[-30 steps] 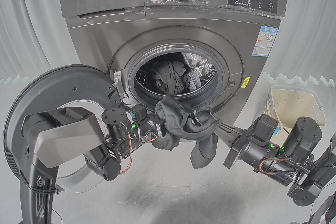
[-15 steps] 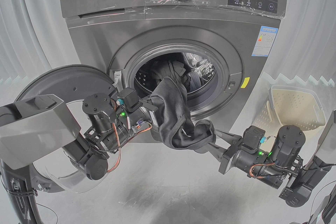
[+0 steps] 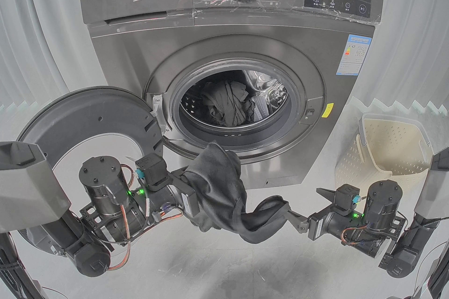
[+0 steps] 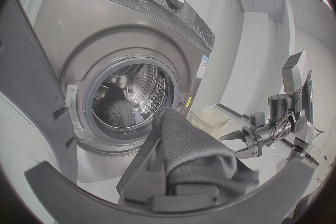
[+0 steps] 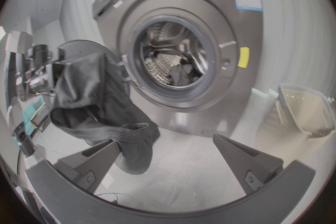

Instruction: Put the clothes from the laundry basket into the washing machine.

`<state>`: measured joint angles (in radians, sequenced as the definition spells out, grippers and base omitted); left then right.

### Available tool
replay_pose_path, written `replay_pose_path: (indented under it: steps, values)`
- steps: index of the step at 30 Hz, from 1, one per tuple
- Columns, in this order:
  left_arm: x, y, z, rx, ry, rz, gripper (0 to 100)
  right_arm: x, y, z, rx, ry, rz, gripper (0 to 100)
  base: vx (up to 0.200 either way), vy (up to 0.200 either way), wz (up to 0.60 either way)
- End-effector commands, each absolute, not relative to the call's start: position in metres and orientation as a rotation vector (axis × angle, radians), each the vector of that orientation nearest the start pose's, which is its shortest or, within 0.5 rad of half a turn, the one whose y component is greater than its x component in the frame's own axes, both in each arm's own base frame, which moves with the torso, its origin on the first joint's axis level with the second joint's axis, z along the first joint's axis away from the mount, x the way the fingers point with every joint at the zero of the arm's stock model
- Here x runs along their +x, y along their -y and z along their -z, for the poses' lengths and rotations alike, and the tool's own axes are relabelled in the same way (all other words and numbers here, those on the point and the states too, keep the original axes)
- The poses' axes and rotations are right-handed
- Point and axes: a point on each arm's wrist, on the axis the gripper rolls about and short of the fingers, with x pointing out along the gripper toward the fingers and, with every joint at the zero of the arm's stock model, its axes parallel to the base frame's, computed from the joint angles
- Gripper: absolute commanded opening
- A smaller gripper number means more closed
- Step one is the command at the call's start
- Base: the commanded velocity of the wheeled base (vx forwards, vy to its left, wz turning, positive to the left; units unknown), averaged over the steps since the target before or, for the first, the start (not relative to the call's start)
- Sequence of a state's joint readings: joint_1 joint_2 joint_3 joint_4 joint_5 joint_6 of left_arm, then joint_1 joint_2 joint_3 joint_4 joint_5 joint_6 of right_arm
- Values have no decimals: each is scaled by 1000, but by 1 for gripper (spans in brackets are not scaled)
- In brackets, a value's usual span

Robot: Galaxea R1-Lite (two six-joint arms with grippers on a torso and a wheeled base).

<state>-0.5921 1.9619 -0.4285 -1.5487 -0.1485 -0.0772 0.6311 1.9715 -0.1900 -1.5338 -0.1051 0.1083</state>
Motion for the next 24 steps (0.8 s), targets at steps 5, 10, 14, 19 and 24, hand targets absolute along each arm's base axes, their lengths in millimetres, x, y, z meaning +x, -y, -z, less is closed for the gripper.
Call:
replay_pose_path:
  steps: [5, 10, 14, 19, 24]
  values:
    - [240, 165, -118, -87, 23, 658, 0, 206, -127, -40, -2, -386, -402, 100, 0, 0, 0]
    - [253, 164, -115, -86, 28, 592, 0, 181, -119, -40, -19, -449, -504, 100, 0, 0, 0]
    - [256, 165, -112, -81, 23, 581, 0, 177, -117, -42, -17, -456, -544, 100, 0, 0, 0]
    - [252, 168, -111, -69, 20, 582, 0, 187, -112, -36, -22, -467, -473, 100, 0, 0, 0]
    - [251, 168, -110, -67, 12, 581, 0, 194, -115, -33, -20, -461, -456, 100, 0, 0, 0]
